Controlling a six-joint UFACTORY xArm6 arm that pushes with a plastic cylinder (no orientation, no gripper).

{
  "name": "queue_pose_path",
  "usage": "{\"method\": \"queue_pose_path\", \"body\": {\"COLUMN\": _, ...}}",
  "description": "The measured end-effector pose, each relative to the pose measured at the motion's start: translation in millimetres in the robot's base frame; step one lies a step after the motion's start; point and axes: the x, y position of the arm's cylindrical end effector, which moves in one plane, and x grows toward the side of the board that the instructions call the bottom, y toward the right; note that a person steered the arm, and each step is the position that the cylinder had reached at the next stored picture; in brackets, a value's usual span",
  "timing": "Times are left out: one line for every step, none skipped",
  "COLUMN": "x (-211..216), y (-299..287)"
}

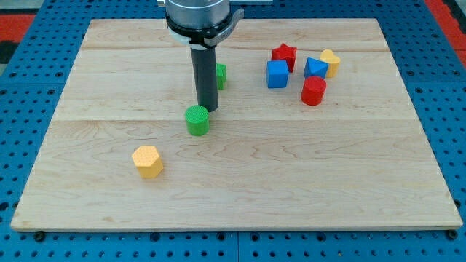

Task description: Push the green star to the center

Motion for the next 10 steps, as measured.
{"method": "queue_pose_path", "body": {"x": 6, "y": 18}}
{"method": "queue_pose_path", "body": {"x": 23, "y": 59}}
{"method": "queue_pose_path", "body": {"x": 33, "y": 43}}
{"method": "queue_pose_path", "body": {"x": 19, "y": 19}}
{"method": "queue_pose_path", "body": {"x": 13, "y": 22}}
{"method": "queue_pose_path", "body": {"x": 5, "y": 23}}
{"method": "queue_pose_path", "body": {"x": -38, "y": -26}}
{"method": "queue_pose_path", "body": {"x": -70, "y": -99}}
{"method": "queue_pose_path", "body": {"x": -89, "y": -38}}
{"method": "queue_pose_path", "body": {"x": -91, "y": -9}}
